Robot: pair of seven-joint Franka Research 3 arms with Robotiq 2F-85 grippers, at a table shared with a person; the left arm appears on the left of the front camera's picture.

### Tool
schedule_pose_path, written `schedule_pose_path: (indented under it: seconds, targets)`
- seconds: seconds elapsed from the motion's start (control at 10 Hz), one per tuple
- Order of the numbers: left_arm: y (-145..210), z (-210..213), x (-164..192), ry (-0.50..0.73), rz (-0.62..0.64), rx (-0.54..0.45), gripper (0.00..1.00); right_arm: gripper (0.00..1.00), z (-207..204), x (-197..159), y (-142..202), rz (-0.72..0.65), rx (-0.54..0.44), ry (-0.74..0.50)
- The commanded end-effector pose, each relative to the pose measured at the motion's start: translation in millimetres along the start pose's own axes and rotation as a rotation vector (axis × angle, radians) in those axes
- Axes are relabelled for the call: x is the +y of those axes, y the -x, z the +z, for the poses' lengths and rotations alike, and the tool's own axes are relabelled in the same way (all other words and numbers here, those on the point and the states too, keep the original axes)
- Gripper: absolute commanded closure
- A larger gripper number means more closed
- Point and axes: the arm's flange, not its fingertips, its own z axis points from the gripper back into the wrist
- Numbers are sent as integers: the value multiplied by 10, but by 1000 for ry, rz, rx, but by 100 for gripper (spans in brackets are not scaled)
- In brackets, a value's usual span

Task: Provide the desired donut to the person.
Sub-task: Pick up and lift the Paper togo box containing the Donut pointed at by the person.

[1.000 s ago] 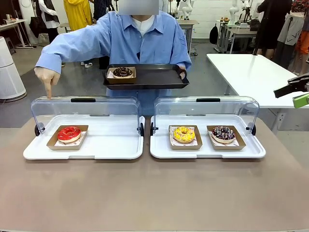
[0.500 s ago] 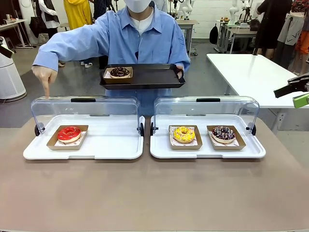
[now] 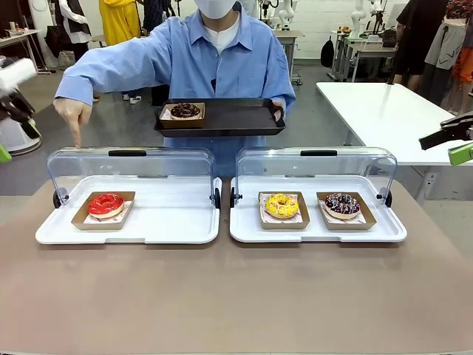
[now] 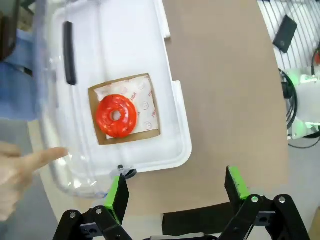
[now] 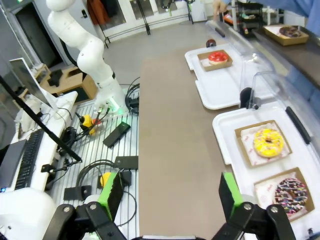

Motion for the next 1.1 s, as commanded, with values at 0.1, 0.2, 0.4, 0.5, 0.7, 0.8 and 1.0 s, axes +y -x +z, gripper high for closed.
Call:
schedule_pose_path:
  seconds: [0.1, 0.2, 0.4, 0.5, 0.7, 0.8, 1.0]
  targets:
    - [-240, -418, -71, -48, -12, 141, 0, 0, 7, -2, 7, 16, -10, -6]
    - [-289, -601, -82, -56, -16, 148, 0, 0, 7, -2, 7, 16, -10, -6]
    - [-330, -805, -113, -72, -18, 160, 0, 0, 7, -2, 7, 16, -10, -6]
    - [-344, -848, -127, -75, -14, 161, 0, 0, 7, -2, 7, 16, -10, -6]
    - [-362, -875, -150, -98, -30, 125, 0, 0, 7, -2, 7, 16, -10, -6]
    - [-373, -766, -151, -120, -33, 59, 0, 0, 7, -2, 7, 16, -10, -6]
    - [-337, -884, -81, -68, -40, 135, 0, 0, 7, -2, 7, 16, -10, -6]
